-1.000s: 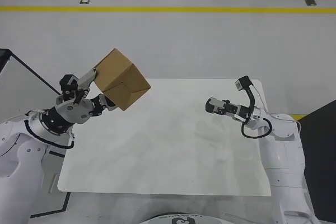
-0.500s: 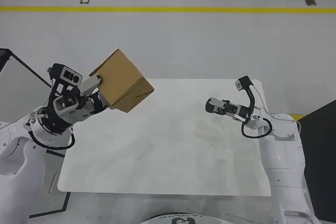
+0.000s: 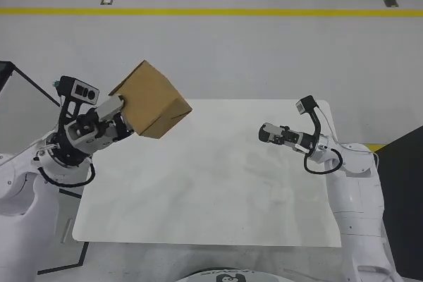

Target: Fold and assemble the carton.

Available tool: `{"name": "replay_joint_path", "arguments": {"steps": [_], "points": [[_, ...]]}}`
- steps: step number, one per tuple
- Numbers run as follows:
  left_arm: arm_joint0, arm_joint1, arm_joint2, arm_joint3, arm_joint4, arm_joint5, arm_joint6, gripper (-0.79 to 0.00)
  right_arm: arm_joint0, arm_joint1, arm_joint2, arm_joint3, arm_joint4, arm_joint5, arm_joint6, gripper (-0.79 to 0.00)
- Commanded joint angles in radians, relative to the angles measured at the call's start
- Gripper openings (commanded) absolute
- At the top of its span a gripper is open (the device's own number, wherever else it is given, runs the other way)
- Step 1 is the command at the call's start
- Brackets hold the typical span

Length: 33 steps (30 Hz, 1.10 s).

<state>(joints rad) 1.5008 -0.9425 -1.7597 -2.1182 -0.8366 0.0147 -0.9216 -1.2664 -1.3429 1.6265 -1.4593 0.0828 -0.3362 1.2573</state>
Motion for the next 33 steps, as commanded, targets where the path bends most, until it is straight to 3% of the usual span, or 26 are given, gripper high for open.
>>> {"name": "replay_joint_path", "arguments": {"steps": [1,5,13,24,33], "points": [[-0.008,0.004,-0.002,0.003,0.271,-0.086,-0.042,-0.785,0.000,0.000,0.000,0.000,0.000,0.000,0.000,0.000],[-0.028,0.009,0.012,0.031,0.405,-0.182,-0.104,-0.785,0.000,0.000,0.000,0.000,0.000,0.000,0.000,0.000],[-0.091,0.007,0.109,0.041,0.547,-0.266,-0.064,-0.785,0.000,0.000,0.000,0.000,0.000,0.000,0.000,0.000],[-0.091,0.006,0.115,0.039,0.552,-0.273,-0.047,-0.785,0.000,0.000,0.000,0.000,0.000,0.000,0.000,0.000],[-0.057,0.011,0.059,0.072,0.697,-0.618,-0.040,-0.785,0.000,0.000,0.000,0.000,0.000,0.000,0.000,0.000]]}}
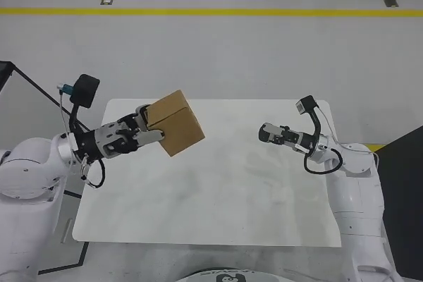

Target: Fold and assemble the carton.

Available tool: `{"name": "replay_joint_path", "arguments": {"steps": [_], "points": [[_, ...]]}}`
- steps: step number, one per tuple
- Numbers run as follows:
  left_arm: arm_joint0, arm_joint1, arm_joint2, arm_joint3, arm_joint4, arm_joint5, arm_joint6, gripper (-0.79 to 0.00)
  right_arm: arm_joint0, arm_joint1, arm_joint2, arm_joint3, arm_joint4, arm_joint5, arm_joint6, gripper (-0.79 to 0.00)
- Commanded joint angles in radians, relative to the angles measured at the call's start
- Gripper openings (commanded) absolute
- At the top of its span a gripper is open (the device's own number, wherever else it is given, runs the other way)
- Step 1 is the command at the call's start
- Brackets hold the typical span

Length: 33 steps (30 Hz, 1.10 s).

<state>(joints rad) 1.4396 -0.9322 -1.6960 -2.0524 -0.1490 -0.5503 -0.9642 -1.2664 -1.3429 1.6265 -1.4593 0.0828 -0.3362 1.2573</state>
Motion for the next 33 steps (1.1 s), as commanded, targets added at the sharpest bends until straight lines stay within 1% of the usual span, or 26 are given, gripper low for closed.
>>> {"name": "replay_joint_path", "arguments": {"steps": [1,3,4,7,16,17,19,22,23,24,28,33], "points": [[0.004,0.001,-0.010,0.006,0.014,-0.099,0.005,-0.785,0.000,0.000,0.000,0.000,0.000,0.000,0.000,0.000],[0.004,0.003,-0.022,0.014,0.056,-0.171,0.000,-0.785,0.000,0.000,0.000,0.000,0.000,0.000,0.000,0.000],[0.008,0.003,-0.021,0.020,0.064,-0.193,0.006,-0.785,0.000,0.000,0.000,0.000,0.000,0.000,0.000,0.000],[-0.001,0.001,-0.035,0.020,0.149,-0.195,0.055,-0.785,0.000,0.000,0.000,0.000,0.000,0.000,0.000,0.000],[0.001,0.001,-0.033,0.017,0.155,-0.196,0.062,-0.785,0.000,0.000,0.000,0.000,0.000,0.000,0.000,0.000],[0.002,0.000,-0.034,0.015,0.168,-0.213,0.083,-0.785,0.000,0.000,0.000,0.000,0.000,0.000,0.000,0.000],[-0.003,0.000,-0.052,0.013,0.267,-0.313,0.105,-0.785,0.000,0.000,0.000,0.000,0.000,0.000,0.000,0.000],[-0.007,-0.007,-0.073,0.021,0.399,-0.445,0.207,-0.785,0.000,0.000,0.000,0.000,0.000,0.000,0.000,0.000],[-0.011,-0.010,-0.079,0.018,0.445,-0.462,0.244,-0.785,0.000,0.000,0.000,0.000,0.000,0.000,0.000,0.000],[-0.016,-0.011,-0.076,-0.007,0.507,-0.462,0.263,-0.785,0.000,0.000,0.000,0.000,0.000,0.000,0.000,0.000],[-0.022,-0.013,-0.057,-0.048,0.729,-0.462,0.396,-0.785,0.000,0.000,0.000,0.000,0.000,0.000,0.000,0.000],[-0.017,-0.002,-0.013,-0.042,0.957,-0.462,0.622,-0.785,0.000,0.000,0.000,0.000,0.000,0.000,0.000,0.000]]}}
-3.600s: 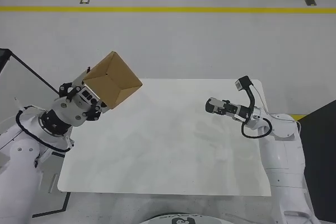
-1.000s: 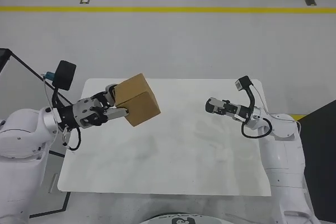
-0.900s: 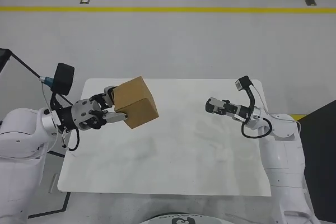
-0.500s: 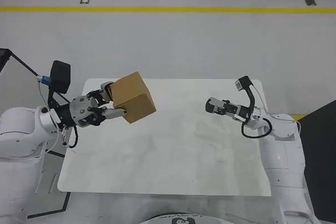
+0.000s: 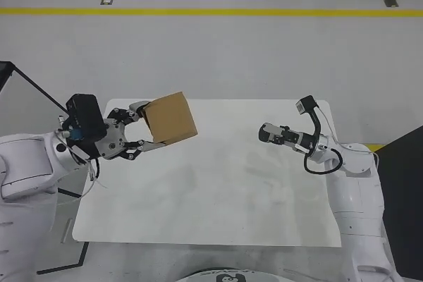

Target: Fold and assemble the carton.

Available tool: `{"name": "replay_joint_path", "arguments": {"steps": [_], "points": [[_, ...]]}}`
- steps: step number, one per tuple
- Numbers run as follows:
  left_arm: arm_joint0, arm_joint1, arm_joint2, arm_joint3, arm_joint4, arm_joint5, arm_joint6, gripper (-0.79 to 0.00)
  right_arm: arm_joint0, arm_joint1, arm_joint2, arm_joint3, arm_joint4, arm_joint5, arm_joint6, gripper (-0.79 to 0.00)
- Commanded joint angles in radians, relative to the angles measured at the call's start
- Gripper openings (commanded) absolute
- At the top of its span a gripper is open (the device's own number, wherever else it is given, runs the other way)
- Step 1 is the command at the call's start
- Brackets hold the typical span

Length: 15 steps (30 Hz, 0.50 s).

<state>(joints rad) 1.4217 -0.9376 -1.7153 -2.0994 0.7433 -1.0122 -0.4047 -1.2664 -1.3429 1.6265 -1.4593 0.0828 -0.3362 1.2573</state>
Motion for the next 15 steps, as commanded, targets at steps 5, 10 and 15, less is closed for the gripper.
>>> {"name": "replay_joint_path", "arguments": {"steps": [5,10,15], "points": [[0.002,0.005,0.008,0.007,0.080,0.000,0.075,-0.785,0.000,0.000,0.000,0.000,0.000,0.000,0.000,0.000],[0.002,0.005,0.008,0.007,0.080,0.000,0.075,-0.785,0.000,0.000,0.000,0.000,0.000,0.000,0.000,0.000],[0.000,0.005,0.004,-0.009,0.121,0.000,0.092,-0.785,0.000,0.000,0.000,0.000,0.000,0.000,0.000,0.000]]}}
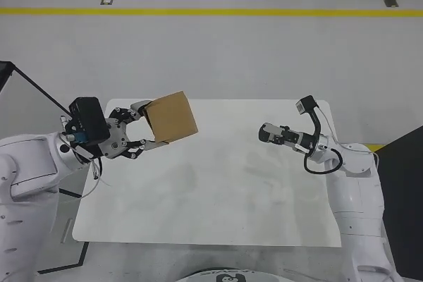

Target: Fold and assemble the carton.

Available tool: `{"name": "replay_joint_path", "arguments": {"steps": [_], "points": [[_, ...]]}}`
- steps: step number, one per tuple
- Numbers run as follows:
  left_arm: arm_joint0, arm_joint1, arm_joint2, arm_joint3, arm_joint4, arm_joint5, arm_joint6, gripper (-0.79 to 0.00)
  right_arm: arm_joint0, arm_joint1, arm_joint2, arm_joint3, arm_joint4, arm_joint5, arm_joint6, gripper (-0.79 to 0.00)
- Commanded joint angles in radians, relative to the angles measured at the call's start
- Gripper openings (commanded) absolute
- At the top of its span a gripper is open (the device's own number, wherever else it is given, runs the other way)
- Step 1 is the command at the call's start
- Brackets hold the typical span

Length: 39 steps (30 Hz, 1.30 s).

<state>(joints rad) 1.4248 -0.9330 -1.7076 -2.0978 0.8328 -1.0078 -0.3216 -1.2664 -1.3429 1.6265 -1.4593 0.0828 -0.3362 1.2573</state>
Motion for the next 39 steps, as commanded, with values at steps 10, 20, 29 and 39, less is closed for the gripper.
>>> {"name": "replay_joint_path", "arguments": {"steps": [10,20,29,39], "points": [[-0.006,0.026,0.005,-0.033,0.553,-0.004,0.414,-0.785,0.000,0.000,0.000,0.000,0.000,0.000,0.000,0.000],[-0.005,0.070,0.049,0.050,1.195,0.149,1.039,-0.785,0.000,0.000,0.000,0.000,0.000,0.000,0.000,0.000],[0.003,0.088,0.061,0.115,1.351,0.295,1.232,-0.785,0.000,0.000,0.000,0.000,0.000,0.000,0.000,0.000],[0.026,0.093,0.056,0.082,1.461,0.467,1.230,-0.785,0.000,0.000,0.000,0.000,0.000,0.000,0.000,0.000]]}}
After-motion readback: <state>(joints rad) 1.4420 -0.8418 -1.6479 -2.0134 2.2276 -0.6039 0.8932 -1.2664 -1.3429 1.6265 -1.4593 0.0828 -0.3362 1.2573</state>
